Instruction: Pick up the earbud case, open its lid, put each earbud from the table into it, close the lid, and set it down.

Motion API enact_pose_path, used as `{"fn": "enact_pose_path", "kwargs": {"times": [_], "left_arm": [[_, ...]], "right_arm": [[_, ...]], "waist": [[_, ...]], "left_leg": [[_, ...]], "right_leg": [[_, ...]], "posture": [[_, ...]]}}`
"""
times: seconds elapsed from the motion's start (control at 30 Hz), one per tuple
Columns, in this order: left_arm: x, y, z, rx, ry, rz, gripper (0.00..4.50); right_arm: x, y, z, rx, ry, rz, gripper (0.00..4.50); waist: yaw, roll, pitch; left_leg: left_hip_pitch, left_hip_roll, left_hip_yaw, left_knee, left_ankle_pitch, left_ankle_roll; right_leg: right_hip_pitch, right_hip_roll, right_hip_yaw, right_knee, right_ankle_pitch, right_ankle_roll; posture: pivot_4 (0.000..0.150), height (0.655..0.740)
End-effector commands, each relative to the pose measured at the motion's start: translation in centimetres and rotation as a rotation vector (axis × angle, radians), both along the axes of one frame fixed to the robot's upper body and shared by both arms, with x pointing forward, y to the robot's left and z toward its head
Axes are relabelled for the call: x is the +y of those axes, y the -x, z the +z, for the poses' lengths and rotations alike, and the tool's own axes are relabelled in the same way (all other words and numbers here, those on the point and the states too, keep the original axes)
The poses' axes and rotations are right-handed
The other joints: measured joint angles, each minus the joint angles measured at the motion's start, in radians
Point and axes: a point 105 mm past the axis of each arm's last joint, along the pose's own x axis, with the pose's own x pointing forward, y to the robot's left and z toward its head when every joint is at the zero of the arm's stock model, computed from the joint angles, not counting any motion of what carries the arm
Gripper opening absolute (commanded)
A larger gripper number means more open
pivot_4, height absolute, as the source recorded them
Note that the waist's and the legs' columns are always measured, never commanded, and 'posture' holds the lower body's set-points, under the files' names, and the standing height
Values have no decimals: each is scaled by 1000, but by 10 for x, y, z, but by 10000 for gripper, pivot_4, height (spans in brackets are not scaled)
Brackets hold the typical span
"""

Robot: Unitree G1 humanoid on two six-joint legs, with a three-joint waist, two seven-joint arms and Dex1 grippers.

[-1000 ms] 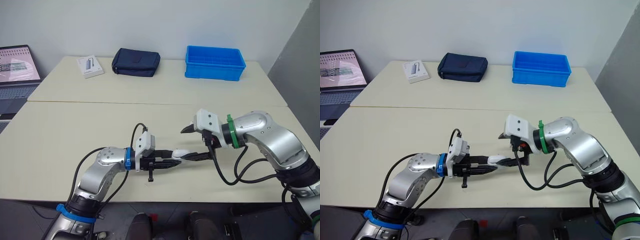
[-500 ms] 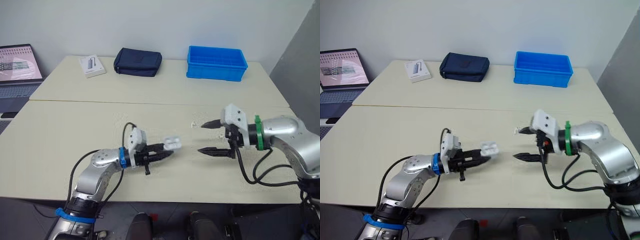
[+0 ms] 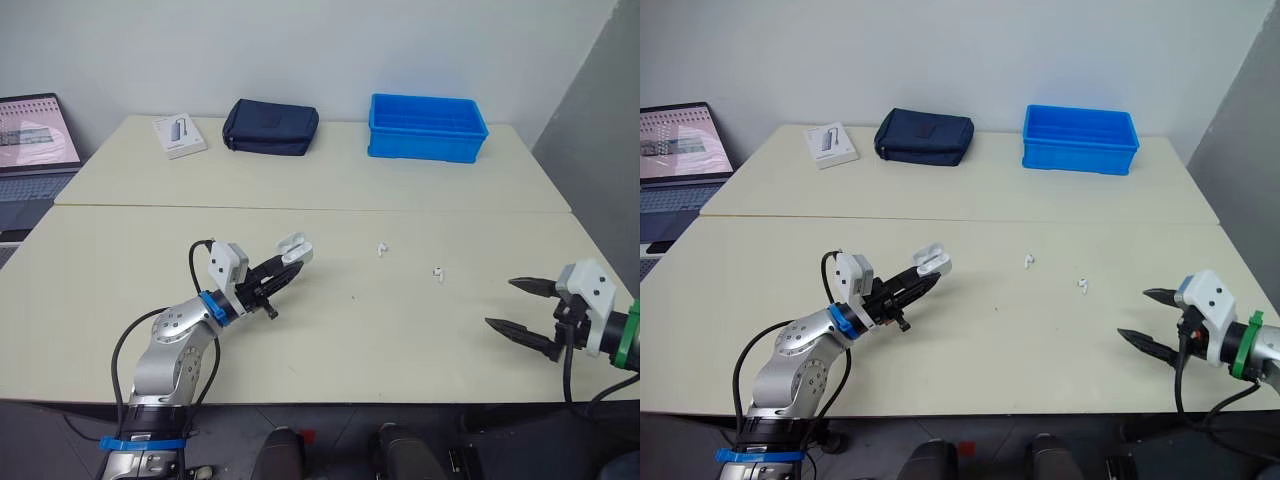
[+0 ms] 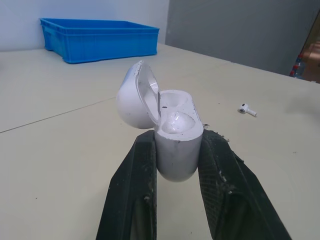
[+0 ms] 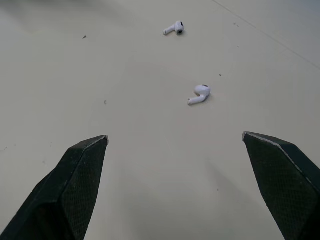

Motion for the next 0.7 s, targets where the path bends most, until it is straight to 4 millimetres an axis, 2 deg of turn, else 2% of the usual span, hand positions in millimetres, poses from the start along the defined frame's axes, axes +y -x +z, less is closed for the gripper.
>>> {"fn": "enact_pose_path", "kwargs": {"times": [0.03, 0.2, 0.37, 0.43, 0.57, 0.7], "left_arm": [[3, -1, 16, -74, 10, 12, 7628], [5, -4, 18, -94, -1, 27, 7628], [6, -5, 19, -104, -8, 36, 7628], [5, -5, 19, -106, -8, 39, 7628], [4, -5, 18, -108, -9, 41, 7628], [2, -4, 17, -106, -15, 40, 7628]], "right_arm": [[0, 7, 10, -43, 27, 8, 45000], [-5, 14, 6, -30, 39, -21, 45000], [-7, 11, 9, -53, 17, -57, 45000], [-5, 4, 14, -85, 21, -63, 45000], [17, -12, 24, -129, -13, -30, 45000], [61, -51, 26, -190, -65, -30, 45000]], "waist": [[0, 0, 0], [1, 0, 0], [0, 0, 0], [0, -1, 0], [-3, -1, 1], [-12, -2, 1]], "left_leg": [[0, 0, 0, 0, 0, 0], [0, 0, 0, 0, 0, 0], [0, 0, 0, 0, 0, 0], [0, 0, 0, 0, 0, 0], [0, 0, 0, 0, 0, 0], [1, 0, -1, 0, 0, 0]], "right_leg": [[0, 0, 0, 0, 0, 0], [1, 0, 0, -1, 0, 1], [1, 0, 0, -2, -1, -1], [1, 0, 0, -2, -1, -1], [1, 0, 0, -2, -1, -1], [2, 0, 0, -2, -1, -1]], "posture": [[1500, 7400], [1500, 7400], [1500, 7400], [1500, 7400], [1500, 7400], [1500, 7400]]}}
